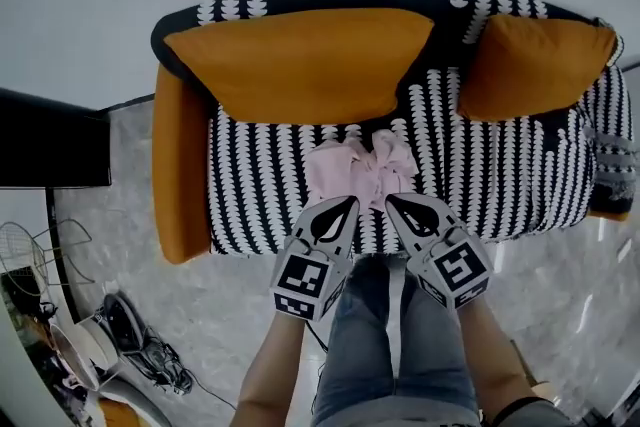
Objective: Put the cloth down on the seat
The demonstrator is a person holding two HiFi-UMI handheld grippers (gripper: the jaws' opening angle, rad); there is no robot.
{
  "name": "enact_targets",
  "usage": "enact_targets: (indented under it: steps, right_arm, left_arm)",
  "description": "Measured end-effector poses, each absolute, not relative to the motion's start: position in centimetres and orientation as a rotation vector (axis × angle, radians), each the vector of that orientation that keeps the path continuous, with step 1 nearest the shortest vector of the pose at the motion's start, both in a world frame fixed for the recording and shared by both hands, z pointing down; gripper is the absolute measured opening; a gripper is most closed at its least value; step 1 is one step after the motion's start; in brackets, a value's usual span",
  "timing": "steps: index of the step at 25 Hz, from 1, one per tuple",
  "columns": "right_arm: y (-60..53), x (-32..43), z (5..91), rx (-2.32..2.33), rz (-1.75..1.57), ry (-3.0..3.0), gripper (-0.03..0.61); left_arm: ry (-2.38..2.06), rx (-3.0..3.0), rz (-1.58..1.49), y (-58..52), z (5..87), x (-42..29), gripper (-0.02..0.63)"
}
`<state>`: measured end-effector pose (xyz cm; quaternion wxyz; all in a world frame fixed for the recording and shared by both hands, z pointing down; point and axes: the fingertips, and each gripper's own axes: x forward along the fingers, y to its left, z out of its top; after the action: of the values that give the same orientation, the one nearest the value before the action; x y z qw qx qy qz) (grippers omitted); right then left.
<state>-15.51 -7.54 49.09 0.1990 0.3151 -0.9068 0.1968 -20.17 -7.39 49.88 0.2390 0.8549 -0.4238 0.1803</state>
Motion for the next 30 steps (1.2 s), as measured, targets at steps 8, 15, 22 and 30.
enact_targets:
  steps: [8, 15, 22, 30]
  right_arm:
    - [-7.4, -15.3, 42.4, 0.901, 0.512, -2.584, -0.006]
    - [-7.3, -15.2, 35.4, 0.920, 0.445, -2.654, -0.006]
    - [-7.0, -15.6, 30.4, 0.910, 0.356, -2.711, -0.006]
    - [-6.7, -15.9, 25.4, 0.930, 0.302, -2.804, -0.006]
  left_arm:
    - [-1.148, 2.407, 0.409, -7.8, 43.4, -19.3, 0.022]
    - [-1.167, 2.494, 0.295, -8.1, 35.8, -18.7, 0.023]
    - [-1.187, 2.594, 0.251, -7.7, 30.1, -18.1, 0.022]
    - [-1.212, 2.628, 0.204, -7.1, 26.7, -18.2, 0.021]
